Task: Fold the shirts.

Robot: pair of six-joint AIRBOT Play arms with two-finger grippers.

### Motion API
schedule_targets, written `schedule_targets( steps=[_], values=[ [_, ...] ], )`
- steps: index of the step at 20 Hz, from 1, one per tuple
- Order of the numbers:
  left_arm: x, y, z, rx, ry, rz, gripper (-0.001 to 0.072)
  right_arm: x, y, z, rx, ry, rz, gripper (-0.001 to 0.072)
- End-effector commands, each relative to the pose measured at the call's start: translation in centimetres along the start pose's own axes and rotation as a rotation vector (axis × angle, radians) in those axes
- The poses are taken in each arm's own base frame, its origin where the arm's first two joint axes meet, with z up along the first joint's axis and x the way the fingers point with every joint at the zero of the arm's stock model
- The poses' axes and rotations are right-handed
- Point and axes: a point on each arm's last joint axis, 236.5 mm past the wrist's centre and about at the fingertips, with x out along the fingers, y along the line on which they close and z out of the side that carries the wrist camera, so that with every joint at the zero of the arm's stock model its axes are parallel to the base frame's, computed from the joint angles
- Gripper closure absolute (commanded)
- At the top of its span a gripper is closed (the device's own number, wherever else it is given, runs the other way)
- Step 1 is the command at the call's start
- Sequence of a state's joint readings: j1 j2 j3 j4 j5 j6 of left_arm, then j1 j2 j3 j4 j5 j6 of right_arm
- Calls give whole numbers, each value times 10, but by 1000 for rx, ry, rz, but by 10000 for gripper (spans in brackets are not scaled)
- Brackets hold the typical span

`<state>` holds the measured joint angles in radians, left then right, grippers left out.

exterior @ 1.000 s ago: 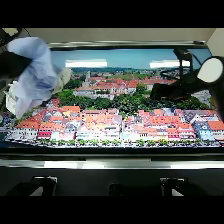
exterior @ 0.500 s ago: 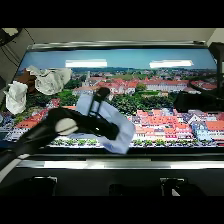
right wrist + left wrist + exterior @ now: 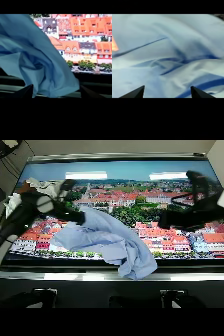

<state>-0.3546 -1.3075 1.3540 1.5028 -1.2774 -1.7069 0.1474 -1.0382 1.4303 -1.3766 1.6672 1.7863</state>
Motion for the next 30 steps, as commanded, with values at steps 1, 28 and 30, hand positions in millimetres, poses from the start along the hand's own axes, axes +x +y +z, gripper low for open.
schedule_targets(
  steps=[1,28,30],
  values=[
    [16,113,-60,-310,182,33,-13,60,41,-37,35,200,224,34],
    [115,150,-112,-573,164,-142,677,176,-49,-157,10,499,2,29],
    [114,148,-114,-561,172,-147,677,168,-27,-168,27,550,94,50]
  ],
)
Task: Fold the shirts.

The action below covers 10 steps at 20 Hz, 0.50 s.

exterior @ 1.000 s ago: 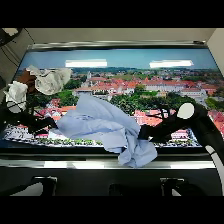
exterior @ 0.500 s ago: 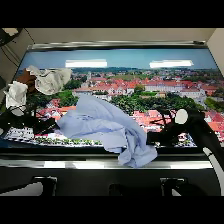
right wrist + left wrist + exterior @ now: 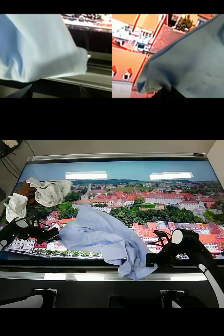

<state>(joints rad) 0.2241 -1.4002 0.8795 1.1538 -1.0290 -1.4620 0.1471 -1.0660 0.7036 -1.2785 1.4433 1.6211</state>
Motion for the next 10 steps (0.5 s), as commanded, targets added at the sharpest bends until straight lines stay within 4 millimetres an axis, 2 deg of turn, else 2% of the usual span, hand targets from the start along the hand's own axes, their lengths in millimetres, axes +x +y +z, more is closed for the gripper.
schedule_targets(
  steps=[1,3,5,7,10],
  values=[
    [0,-1,-2,12,6,-1,677,-5,37,-12,-35,24,158,59],
    [0,-1,-2,11,6,-2,677,-29,64,2,-37,-136,258,59],
    [0,-1,-1,11,5,-2,677,-44,77,3,-49,-222,286,55],
    [0,-1,0,11,0,-1,677,-35,94,-8,-88,-188,278,55],
    [0,-2,-3,11,12,-3,677,-3,129,-8,-143,-151,254,53]
  ],
)
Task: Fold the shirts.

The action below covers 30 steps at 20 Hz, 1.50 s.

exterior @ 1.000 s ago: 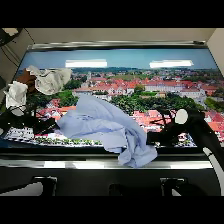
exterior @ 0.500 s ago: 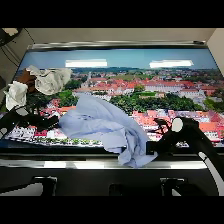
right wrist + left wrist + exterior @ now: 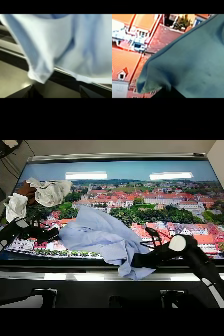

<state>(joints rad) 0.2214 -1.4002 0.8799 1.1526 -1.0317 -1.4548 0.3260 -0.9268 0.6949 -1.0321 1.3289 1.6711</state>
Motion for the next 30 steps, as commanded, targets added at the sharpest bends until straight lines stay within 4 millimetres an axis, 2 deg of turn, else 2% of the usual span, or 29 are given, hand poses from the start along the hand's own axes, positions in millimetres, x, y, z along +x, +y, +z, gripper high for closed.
schedule_targets(
  steps=[1,3,4,5,6,7,8,9,10,11,12,13,14,15,16,17,18,19,20,21,23,25,28,30],
  values=[
    [-1,-1,-3,3,12,-2,677,41,29,-4,-19,40,-3,54],
    [-3,-2,-2,16,5,-3,677,70,26,-13,13,124,-39,82],
    [-4,-2,-1,25,2,-4,677,79,23,-8,25,122,-50,200],
    [-6,-3,-1,27,-5,-4,677,83,20,2,44,91,-53,510],
    [-10,-5,1,32,-17,-6,678,82,20,19,60,21,-58,659],
    [-18,-9,6,43,-45,-8,678,74,22,32,26,-31,-70,659],
    [-34,-16,16,67,-98,-13,678,56,26,48,-40,-92,-101,659],
    [-57,-25,30,112,-172,-17,678,30,28,66,-115,-171,-158,659],
    [-91,-40,51,148,-283,-24,679,-6,27,88,-163,-275,-239,659],
    [-134,-57,71,184,-417,-34,679,-54,26,111,-198,-406,-335,659],
    [-195,-82,90,223,-589,-61,678,-120,29,133,-241,-577,-437,659],
    [-262,-111,99,264,-764,-101,678,-198,38,148,-281,-770,-531,658],
    [-343,-141,96,318,-968,-139,679,-275,48,150,-300,-961,-600,658],
    [-420,-164,81,356,-1157,-170,679,-359,60,138,-293,-1172,-642,658],
    [-496,-184,53,390,-1349,-200,680,-425,71,115,-276,-1346,-641,658],
    [-557,-196,19,403,-1506,-226,680,-480,83,86,-261,-1497,-591,658],
    [-595,-203,-12,408,-1598,-257,680,-515,90,59,-252,-1594,-531,658],
    [-619,-208,-38,413,-1659,-277,680,-538,91,34,-247,-1653,-497,658],
    [-631,-209,-58,413,-1689,-297,680,-549,85,17,-230,-1675,-484,658],
    [-636,-209,-71,407,-1701,-308,680,-551,75,4,-204,-1672,-481,658],
    [-632,-207,-85,394,-1678,-318,680,-544,56,-12,-163,-1622,-503,658],
    [-628,-207,-92,401,-1658,-312,680,-541,47,-21,-148,-1600,-514,657],
    [-615,-206,-89,402,-1605,-294,679,-546,38,-24,-120,-1605,-552,657],
    [-580,-199,-68,390,-1468,-247,680,-533,13,-17,-26,-1511,-675,657]
  ],
)
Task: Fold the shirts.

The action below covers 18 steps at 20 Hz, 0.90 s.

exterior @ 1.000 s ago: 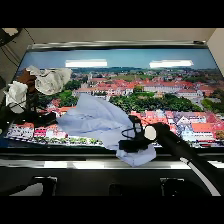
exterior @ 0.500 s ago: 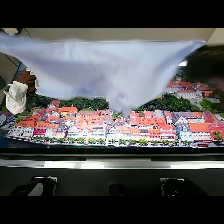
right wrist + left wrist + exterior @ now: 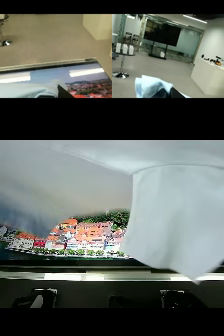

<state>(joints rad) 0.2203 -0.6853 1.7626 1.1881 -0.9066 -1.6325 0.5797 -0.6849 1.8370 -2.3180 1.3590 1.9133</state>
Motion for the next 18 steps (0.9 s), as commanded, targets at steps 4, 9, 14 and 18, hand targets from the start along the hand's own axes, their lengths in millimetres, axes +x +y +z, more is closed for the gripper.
schedule_targets(
  steps=[4,9,14,18],
  values=[
    [70,69,-172,-16,563,93,680,50,-18,-81,-279,344,-325,658],
    [132,124,-363,-58,928,101,679,180,56,-229,4,624,-121,657],
    [166,146,-494,-177,1101,119,677,268,55,-350,404,903,-41,655],
    [170,133,-555,-343,1183,95,676,288,58,-436,432,1087,-79,655]
  ],
)
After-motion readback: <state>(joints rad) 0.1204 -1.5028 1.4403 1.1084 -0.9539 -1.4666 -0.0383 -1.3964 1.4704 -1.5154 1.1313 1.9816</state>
